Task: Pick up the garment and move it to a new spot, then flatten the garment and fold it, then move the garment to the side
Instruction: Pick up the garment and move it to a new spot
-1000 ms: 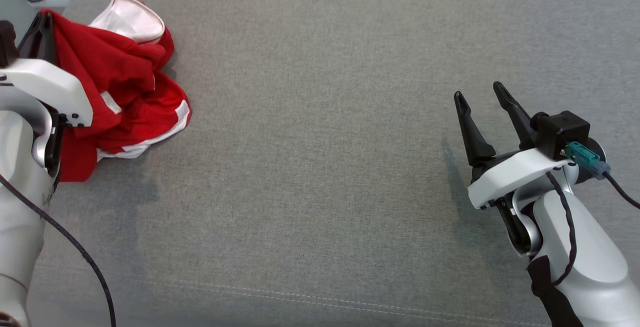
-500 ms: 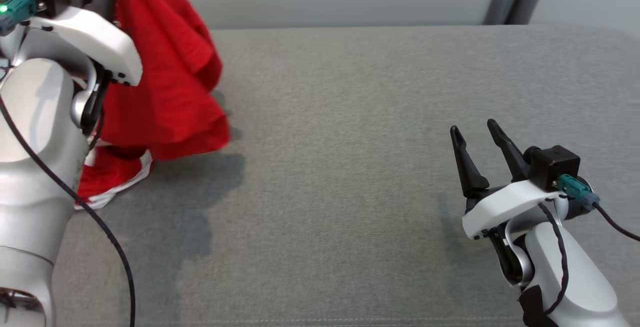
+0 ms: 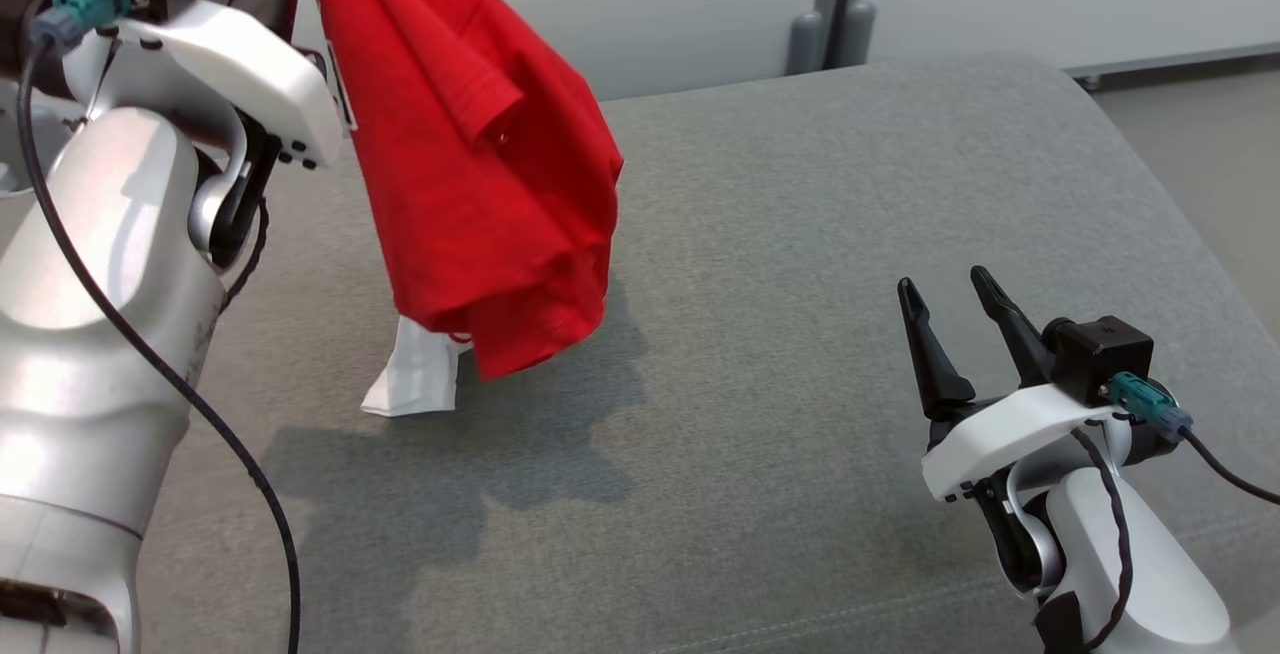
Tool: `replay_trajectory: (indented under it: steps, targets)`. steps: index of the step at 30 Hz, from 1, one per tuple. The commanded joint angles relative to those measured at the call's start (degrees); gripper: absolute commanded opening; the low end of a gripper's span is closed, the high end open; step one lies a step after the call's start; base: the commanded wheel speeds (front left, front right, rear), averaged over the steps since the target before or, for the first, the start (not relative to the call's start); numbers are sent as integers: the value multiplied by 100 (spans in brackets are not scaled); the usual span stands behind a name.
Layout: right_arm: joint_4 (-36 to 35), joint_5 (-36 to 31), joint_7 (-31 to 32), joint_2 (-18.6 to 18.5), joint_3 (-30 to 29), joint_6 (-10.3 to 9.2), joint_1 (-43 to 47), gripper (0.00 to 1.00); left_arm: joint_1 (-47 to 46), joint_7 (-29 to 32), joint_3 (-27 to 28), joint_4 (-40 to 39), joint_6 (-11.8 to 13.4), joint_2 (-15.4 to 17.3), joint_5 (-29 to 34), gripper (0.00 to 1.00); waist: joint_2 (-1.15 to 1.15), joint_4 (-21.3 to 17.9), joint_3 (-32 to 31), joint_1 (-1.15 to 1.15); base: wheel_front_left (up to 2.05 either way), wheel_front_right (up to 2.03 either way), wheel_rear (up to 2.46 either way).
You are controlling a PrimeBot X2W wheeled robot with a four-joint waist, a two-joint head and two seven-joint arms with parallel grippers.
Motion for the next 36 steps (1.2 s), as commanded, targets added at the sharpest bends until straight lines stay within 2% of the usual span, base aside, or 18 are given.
replay_trajectory:
  steps: [1,6,15,16,17,18,24,31,36]
  targets:
    - [-148,54,-76,40,121,25,-36,100,-17,-1,161,-81,74,253,-35,0,0,-195,89,0,0,0,0]
    - [-188,60,-76,39,126,25,-92,100,268,-121,155,131,69,175,-139,0,0,-364,288,0,0,0,0]
    - [-158,29,-76,25,140,25,-217,100,894,-505,130,671,55,-510,-284,0,0,-336,516,0,0,0,0]
    - [-152,28,-76,24,150,25,-233,100,968,-519,138,738,29,-582,-299,4,0,-316,518,0,0,0,0]
    - [-144,27,-76,18,159,25,-249,100,1040,-528,137,805,0,-646,-301,80,0,-293,517,0,0,0,0]
    - [-137,28,-76,9,163,25,-263,100,1105,-534,112,864,-28,-700,-270,100,0,-262,507,0,0,0,0]
    - [-127,32,-76,-25,152,25,-273,100,1643,-541,417,650,-35,-881,-122,100,0,-30,440,0,0,0,0]
    - [-172,44,-76,-51,83,25,-225,100,2418,-542,982,121,85,-855,146,100,0,292,363,0,0,0,0]
    - [-228,39,-76,-104,-24,25,-138,100,3105,-543,1490,-532,200,-793,583,100,0,610,246,0,0,0,0]
